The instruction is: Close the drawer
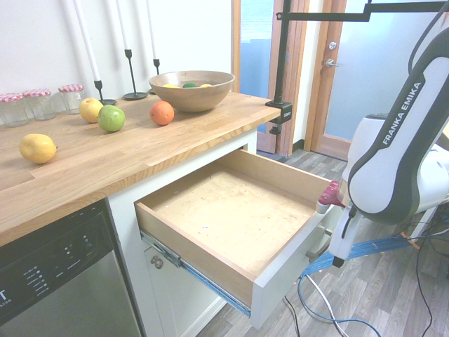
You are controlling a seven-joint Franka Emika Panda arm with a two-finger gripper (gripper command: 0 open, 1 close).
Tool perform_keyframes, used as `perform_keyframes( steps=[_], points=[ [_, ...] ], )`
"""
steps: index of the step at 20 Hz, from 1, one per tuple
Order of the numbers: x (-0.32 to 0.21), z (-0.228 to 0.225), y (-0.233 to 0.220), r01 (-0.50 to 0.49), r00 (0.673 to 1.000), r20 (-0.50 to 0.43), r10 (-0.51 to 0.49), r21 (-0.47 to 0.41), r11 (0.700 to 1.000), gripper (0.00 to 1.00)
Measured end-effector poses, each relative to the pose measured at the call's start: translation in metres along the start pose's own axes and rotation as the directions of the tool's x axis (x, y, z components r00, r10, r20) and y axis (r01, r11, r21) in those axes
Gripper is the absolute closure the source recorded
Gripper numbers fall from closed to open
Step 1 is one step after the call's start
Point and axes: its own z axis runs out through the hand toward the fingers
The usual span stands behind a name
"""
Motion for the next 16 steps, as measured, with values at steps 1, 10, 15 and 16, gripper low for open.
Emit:
perform_keyframes(
  steps=[1, 10, 15, 16],
  points=[
    [0.003, -0.001, -0.002, 0.002, 1.000, -0.001, -0.002, -0.001, 1.000, 1.00],
    [0.021, -0.010, -0.020, 0.002, 1.000, 0.013, -0.001, -0.009, 1.000, 1.00],
    [0.036, -0.018, -0.030, -0.003, 1.000, 0.018, 0.003, -0.003, 1.000, 1.00],
    [0.040, -0.019, -0.032, -0.003, 1.000, 0.017, 0.003, -0.002, 1.000, 1.00]
  ],
)
